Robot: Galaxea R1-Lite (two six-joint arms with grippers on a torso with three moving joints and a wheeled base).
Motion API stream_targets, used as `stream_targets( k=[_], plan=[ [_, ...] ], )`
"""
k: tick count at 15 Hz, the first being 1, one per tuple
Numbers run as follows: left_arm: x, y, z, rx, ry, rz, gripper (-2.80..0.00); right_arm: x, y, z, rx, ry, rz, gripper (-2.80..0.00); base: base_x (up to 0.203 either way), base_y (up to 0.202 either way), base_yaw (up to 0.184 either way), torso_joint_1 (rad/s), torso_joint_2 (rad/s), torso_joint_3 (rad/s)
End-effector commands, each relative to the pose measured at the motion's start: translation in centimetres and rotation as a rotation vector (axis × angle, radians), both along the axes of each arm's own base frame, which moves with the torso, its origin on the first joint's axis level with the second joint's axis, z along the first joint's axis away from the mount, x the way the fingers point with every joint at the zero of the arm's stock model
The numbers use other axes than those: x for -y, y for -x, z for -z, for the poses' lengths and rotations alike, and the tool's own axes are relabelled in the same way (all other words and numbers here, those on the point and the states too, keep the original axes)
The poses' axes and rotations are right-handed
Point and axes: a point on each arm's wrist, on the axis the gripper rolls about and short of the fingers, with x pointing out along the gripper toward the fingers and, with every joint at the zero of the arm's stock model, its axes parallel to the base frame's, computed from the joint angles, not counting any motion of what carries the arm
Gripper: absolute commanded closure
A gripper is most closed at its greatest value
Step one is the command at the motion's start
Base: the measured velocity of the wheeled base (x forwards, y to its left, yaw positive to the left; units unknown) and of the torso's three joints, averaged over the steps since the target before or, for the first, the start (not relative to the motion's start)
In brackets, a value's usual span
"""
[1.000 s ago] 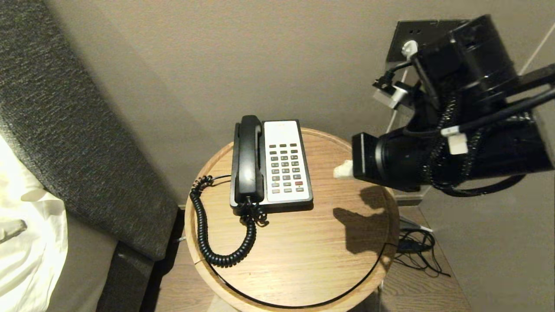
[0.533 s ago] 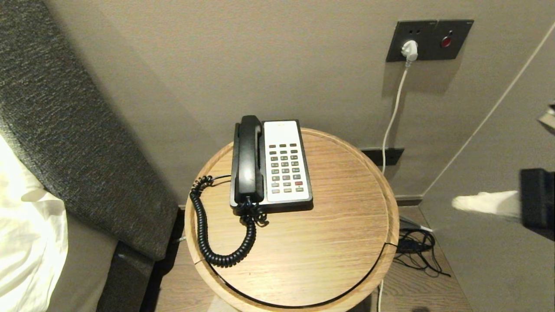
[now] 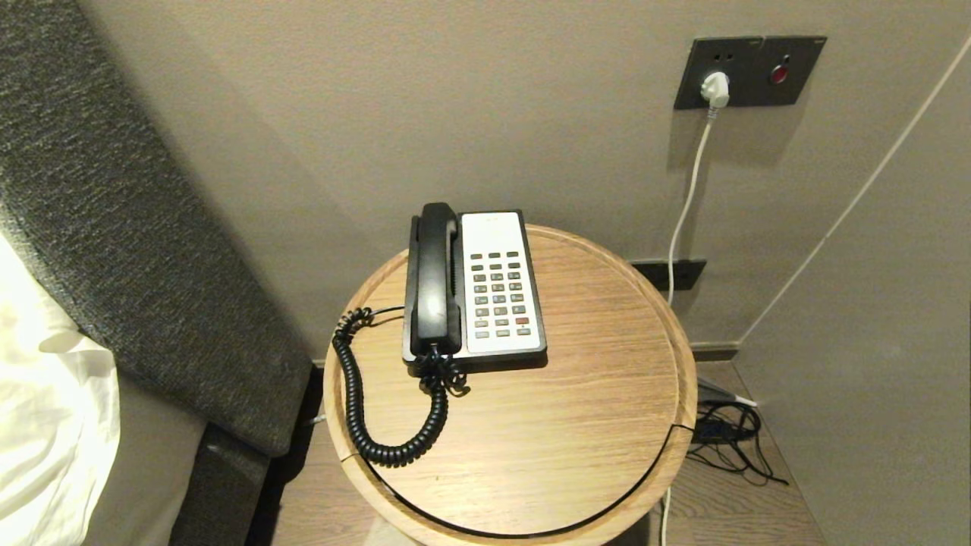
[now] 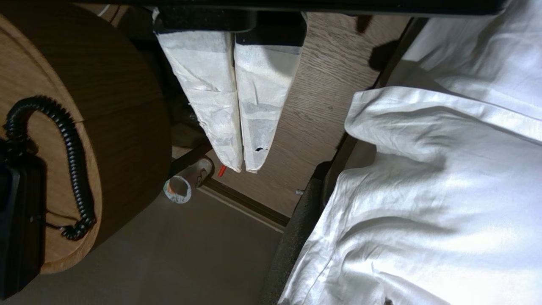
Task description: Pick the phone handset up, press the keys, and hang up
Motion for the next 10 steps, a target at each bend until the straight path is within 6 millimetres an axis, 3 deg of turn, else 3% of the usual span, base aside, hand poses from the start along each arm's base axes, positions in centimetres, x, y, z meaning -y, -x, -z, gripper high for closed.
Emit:
stream_targets(
  k=[1, 5, 8, 10],
  plan=[
    [0.2, 1.2, 2.0, 0.045, -0.039, 0.032, 0.0, 0.6, 4.8, 1.7, 0.128, -0.002, 0.072, 0.0, 0.0, 0.0, 0.0, 0.0, 0.0, 0.0],
    [0.4, 1.8, 5.6, 0.048, -0.231, 0.179, 0.0, -0.1, 7.0, 1.2, 0.191, 0.04, 0.213, 0.0, 0.0, 0.0, 0.0, 0.0, 0.0, 0.0],
    [0.4, 1.2, 6.9, -0.008, -0.232, 0.192, 0.0, -0.6, 9.5, 4.6, 0.302, 0.115, 0.188, 0.0, 0.0, 0.0, 0.0, 0.0, 0.0, 0.0],
    [0.4, 0.8, 7.7, -0.041, -0.233, 0.185, 0.0, -0.6, 9.3, 7.1, 0.259, 0.155, 0.224, 0.0, 0.0, 0.0, 0.0, 0.0, 0.0, 0.0]
  ],
)
